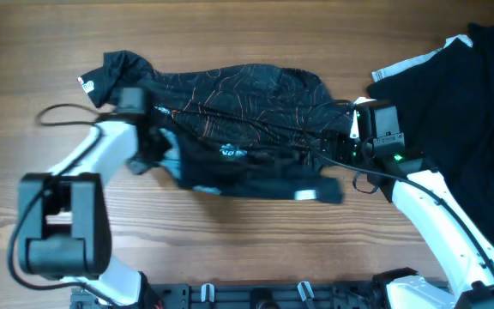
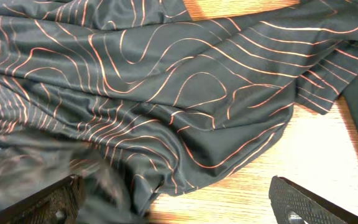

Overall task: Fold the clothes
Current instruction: 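Grasp the shirt edge with the left gripper and drag it left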

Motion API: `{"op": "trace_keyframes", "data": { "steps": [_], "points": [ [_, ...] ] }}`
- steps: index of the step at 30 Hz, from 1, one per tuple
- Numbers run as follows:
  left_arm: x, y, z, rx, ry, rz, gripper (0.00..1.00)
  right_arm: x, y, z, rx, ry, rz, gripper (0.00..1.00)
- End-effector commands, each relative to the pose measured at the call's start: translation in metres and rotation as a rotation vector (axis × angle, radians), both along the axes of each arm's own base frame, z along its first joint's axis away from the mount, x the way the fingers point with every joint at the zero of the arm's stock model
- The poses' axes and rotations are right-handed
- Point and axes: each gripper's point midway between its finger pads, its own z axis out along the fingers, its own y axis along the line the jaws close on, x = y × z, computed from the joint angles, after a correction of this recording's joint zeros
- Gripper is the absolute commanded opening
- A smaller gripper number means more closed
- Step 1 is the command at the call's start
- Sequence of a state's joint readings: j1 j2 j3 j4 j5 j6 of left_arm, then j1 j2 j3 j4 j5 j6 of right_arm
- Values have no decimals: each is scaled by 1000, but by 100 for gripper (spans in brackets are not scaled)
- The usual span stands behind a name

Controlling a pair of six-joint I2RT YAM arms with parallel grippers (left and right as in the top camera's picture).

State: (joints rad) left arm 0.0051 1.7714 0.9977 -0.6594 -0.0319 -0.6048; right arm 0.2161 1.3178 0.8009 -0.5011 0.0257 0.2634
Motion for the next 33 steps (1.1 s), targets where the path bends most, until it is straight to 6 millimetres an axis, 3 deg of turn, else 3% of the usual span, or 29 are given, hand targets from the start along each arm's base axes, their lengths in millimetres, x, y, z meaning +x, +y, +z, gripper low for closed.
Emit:
{"op": "trace_keyframes", "data": {
  "steps": [1,3,4,5,6,8,9,12,19,24,27,31,33],
  "points": [
    [24,113,50,202,-138,195,4,2,-5,5,-19,-21,-15,100],
    [42,150,75,159,-249,296,6,2,-5,5,-19,-20,-16,100],
    [47,156,81,120,-286,314,18,2,-5,5,-19,-20,-17,100],
    [50,157,83,80,-306,319,41,2,-5,5,-18,-21,-17,100],
    [47,154,81,34,-300,320,54,2,-5,5,-18,-22,-17,100],
    [35,133,74,-69,-238,303,92,2,-5,5,-18,-21,-17,100],
    [23,109,69,-166,-176,284,99,2,-5,5,-19,-21,-17,100],
    [-25,48,60,-300,72,221,100,2,-5,5,-18,-21,-17,100],
    [-78,-33,25,-296,296,73,100,0,-5,4,-20,-12,-16,100],
    [-99,-42,-9,-248,310,98,97,-2,-6,3,-24,-4,-15,100],
    [-100,-42,-22,-242,277,90,80,-2,-6,2,-23,-3,-15,100],
    [-105,-36,-24,-207,294,91,70,-2,-6,2,-24,-3,-15,100],
    [-111,-29,-24,-166,317,92,52,-2,-6,2,-24,-2,-15,100]
  ]
}}
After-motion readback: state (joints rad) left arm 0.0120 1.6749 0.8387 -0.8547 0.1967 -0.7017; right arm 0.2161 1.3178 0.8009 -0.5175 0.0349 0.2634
